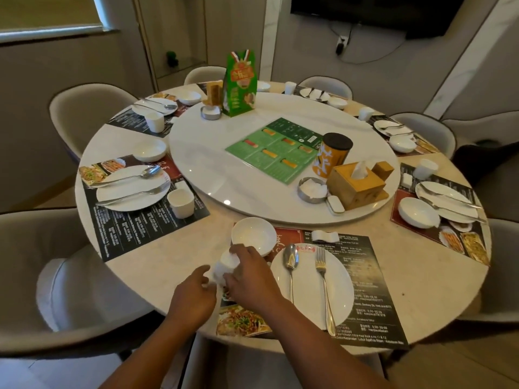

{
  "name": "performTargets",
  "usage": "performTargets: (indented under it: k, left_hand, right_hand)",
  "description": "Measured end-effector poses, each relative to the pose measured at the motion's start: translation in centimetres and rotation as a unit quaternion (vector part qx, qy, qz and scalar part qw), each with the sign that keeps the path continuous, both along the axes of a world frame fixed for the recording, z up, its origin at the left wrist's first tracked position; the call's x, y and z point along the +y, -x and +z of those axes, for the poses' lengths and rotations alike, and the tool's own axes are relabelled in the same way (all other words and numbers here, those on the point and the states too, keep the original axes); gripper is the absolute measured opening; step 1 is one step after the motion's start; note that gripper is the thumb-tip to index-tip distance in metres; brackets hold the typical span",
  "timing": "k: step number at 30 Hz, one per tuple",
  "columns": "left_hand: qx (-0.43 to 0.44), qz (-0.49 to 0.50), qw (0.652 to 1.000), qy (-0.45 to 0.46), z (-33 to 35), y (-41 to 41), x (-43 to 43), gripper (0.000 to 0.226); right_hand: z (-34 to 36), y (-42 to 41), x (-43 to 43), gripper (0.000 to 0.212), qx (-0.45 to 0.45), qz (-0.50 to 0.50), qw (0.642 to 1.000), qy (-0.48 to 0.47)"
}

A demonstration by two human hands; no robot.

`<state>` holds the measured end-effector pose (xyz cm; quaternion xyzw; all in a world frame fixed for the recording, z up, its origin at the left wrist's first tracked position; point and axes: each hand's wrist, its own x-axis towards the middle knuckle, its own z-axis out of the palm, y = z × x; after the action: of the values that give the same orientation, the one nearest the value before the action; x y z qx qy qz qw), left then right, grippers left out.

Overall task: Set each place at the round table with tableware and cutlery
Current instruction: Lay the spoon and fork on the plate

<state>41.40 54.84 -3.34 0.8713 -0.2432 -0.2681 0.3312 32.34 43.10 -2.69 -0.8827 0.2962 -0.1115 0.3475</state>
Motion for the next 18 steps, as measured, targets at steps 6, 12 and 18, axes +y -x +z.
performTargets:
  k: [6,12,18]
  left_hand:
    - [0.127,0.076,0.976,0.158,2.8,2.9,-3.0,0.026]
    - [0.087,-0.017,0.975,0.204,6.5,8.2,-7.5,0.029]
    - [-0.025,-0.118,0.976,0.183,8.1,14.9,-12.5,0.029]
  right_hand:
    - [2.6,4.9,-1.3,0.076,-0.062,-0.043,0.996,-0.038]
    - [4.7,11.3,-5.3,0.075,-0.010,-0.068,0.998,0.003]
    - [5.7,16.0,-9.1,0.065,0.025,-0.136,0.989,0.047]
